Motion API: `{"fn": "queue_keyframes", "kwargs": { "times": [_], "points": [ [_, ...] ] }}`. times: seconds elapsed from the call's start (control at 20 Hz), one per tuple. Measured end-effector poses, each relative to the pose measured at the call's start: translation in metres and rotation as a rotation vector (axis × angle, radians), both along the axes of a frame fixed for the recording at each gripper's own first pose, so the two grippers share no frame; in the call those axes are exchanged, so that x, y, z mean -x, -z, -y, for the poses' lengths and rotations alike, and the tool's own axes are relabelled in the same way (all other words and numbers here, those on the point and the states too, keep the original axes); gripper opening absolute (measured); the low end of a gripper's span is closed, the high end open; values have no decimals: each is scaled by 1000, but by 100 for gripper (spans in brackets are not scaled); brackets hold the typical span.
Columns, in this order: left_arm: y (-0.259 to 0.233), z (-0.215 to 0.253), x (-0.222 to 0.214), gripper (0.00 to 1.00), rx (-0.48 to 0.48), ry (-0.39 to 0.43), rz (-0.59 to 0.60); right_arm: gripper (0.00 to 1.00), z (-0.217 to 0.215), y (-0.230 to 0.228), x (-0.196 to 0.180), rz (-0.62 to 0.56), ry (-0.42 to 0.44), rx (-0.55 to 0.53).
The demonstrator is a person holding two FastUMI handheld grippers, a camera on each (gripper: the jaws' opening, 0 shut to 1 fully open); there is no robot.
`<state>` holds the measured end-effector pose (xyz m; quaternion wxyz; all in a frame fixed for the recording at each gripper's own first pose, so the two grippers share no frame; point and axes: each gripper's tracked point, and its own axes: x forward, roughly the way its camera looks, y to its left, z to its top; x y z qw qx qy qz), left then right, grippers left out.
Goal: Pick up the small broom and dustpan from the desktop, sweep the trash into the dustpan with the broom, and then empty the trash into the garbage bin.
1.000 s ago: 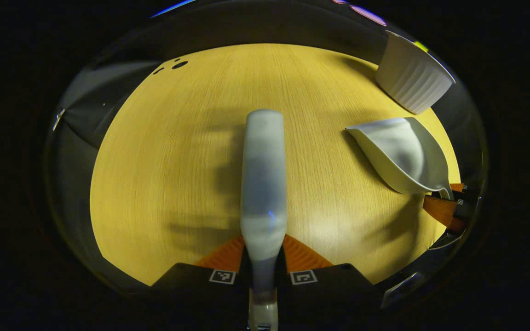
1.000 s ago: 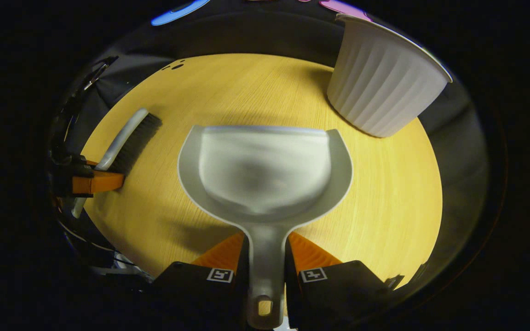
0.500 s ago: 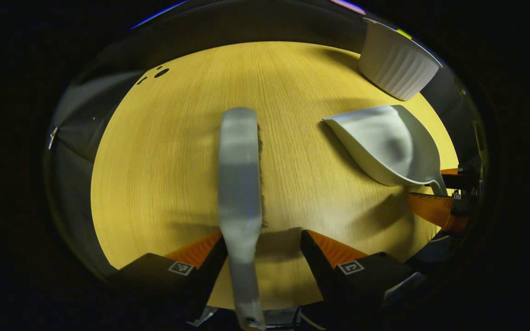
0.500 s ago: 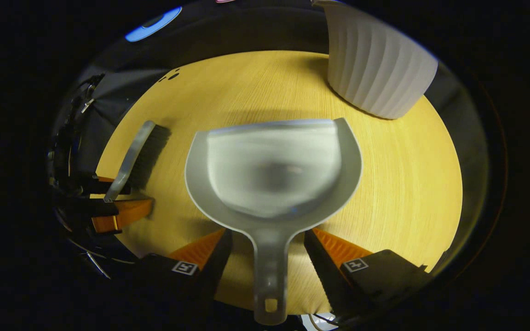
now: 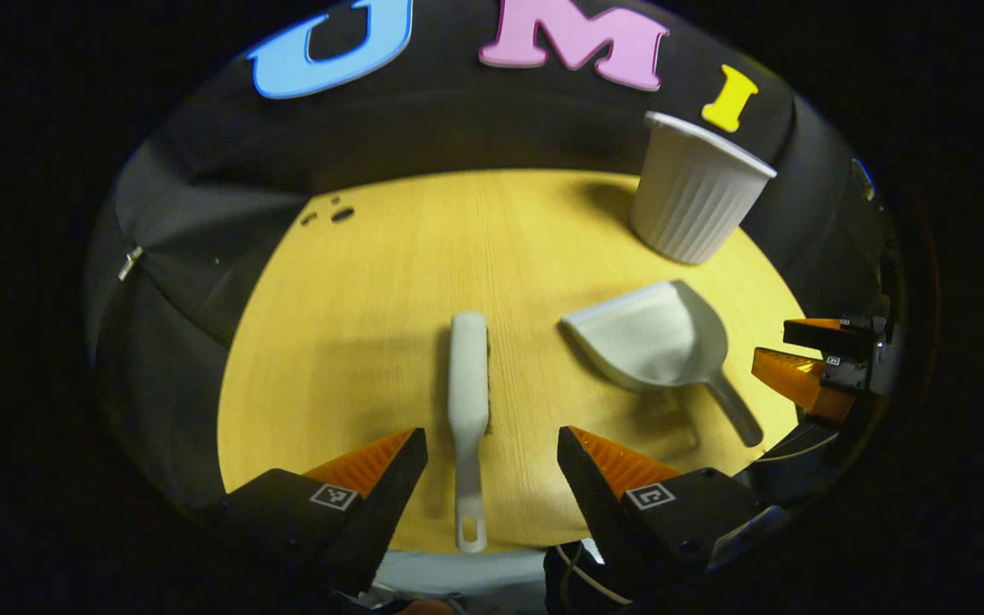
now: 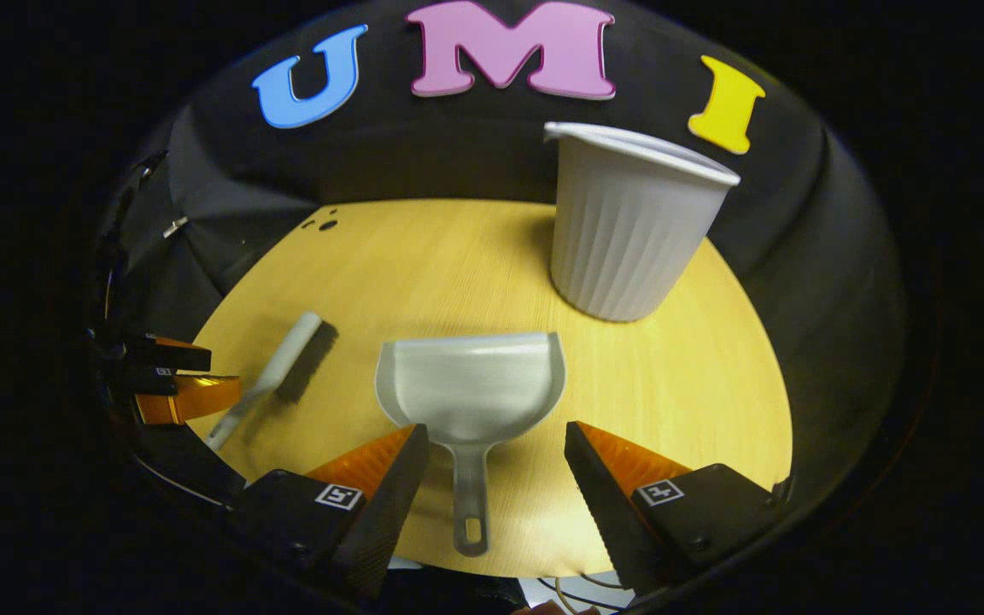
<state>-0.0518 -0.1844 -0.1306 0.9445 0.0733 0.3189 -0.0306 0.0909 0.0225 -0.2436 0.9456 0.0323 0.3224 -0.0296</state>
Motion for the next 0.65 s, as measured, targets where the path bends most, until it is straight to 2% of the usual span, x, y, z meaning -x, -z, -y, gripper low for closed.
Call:
{"fn": "queue_keyframes", "kwargs": {
  "times": [0.2, 0.3, 0.5, 0.65],
  "points": [
    [-72, 25, 40, 98, -35, 78, 290, 100, -4, -83, 17, 232, 39, 9],
    [-95, 36, 63, 98, -70, 87, 418, 99, -10, -116, 26, 349, 48, -1],
    [-130, 70, 115, 98, 7, 112, 593, 99, -9, -179, 55, 566, 79, 23],
    [-137, 75, 131, 98, 55, 86, 694, 99, -3, -200, 82, 656, 117, 84]
  ]
}}
